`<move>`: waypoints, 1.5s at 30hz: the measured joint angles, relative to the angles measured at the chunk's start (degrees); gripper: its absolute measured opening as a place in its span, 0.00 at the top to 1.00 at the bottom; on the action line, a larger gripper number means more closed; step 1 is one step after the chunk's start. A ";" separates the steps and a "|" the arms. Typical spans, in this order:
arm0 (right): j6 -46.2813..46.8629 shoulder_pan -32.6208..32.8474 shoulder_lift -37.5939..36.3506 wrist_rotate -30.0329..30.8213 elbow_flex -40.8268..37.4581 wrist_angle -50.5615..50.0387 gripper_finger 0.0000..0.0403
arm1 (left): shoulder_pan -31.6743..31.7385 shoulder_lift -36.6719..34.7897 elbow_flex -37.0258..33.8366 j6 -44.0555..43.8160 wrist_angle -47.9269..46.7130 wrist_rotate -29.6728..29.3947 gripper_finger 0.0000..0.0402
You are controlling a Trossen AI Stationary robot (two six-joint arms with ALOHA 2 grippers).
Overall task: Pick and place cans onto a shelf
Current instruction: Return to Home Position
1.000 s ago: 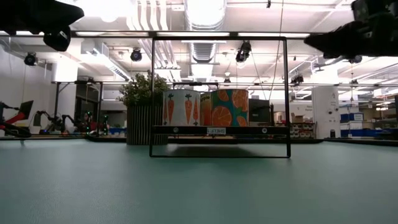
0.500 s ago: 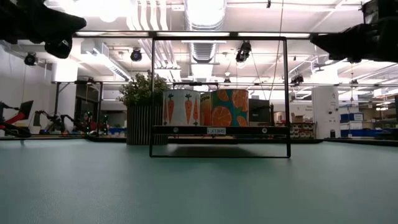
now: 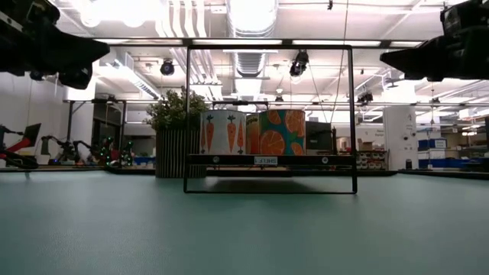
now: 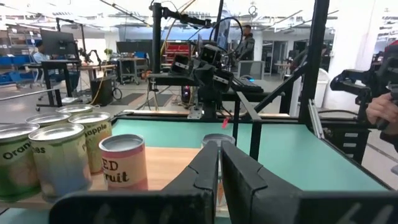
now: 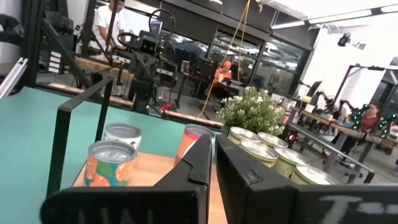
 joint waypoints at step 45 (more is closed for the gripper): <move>7.19 0.00 2.59 0.00 -0.09 -1.70 0.97 | 0.00 0.79 0.02 0.16 0.67 -1.68 1.00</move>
